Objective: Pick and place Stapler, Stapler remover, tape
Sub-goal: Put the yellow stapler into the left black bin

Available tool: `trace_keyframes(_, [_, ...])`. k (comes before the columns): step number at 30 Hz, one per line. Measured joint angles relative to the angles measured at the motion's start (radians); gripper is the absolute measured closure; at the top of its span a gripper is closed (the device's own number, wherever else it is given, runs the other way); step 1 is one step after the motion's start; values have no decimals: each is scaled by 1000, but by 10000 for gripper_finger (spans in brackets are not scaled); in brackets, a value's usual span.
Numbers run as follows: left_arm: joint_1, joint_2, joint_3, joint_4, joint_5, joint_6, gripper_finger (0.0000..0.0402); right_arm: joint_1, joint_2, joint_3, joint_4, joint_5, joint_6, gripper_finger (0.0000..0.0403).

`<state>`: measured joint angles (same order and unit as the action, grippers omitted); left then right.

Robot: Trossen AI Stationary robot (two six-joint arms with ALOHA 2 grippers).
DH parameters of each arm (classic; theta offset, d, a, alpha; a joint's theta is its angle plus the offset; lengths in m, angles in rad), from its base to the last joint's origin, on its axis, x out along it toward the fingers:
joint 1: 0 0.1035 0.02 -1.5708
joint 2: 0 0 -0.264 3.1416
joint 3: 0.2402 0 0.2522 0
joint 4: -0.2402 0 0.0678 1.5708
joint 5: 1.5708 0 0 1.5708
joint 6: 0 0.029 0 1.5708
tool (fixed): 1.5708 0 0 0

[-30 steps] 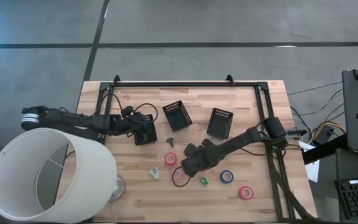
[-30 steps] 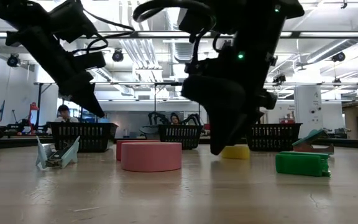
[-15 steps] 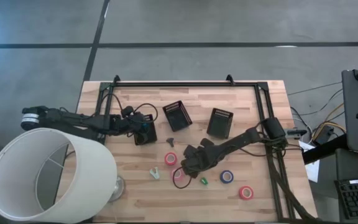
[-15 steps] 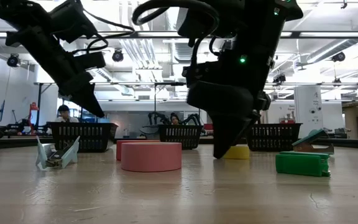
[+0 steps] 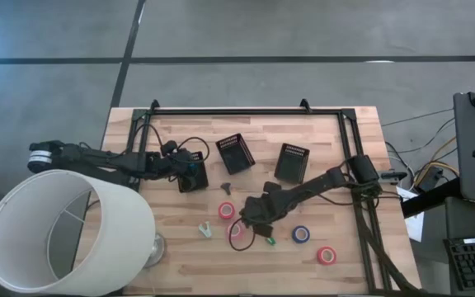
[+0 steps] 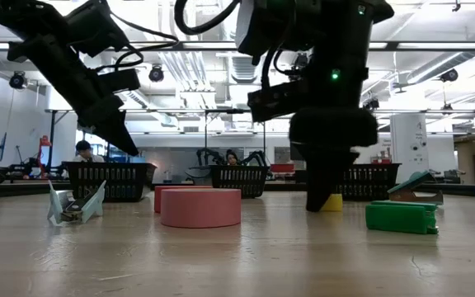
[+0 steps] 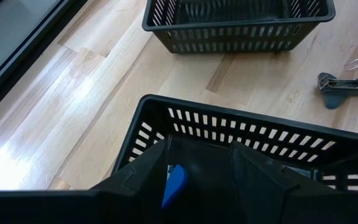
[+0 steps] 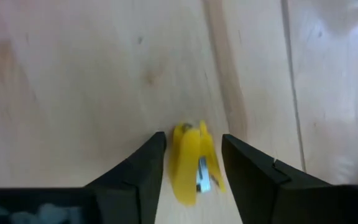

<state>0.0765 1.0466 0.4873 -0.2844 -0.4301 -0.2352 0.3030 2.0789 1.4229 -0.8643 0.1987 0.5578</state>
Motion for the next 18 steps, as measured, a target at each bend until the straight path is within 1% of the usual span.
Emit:
trace_keyframes(5, [0,0,0,0,0,0,225,-10,0,-2,-35,-25,-10,217])
trace_keyframes(10, [0,0,0,0,2,0,225,-16,-2,-17,-29,-27,-12,218])
trace_keyframes(14, [0,0,0,0,2,0,225,-18,-1,-19,-13,-39,-50,243])
trace_keyframes(18, [0,0,0,0,2,0,225,-26,-1,-21,4,-135,-94,286])
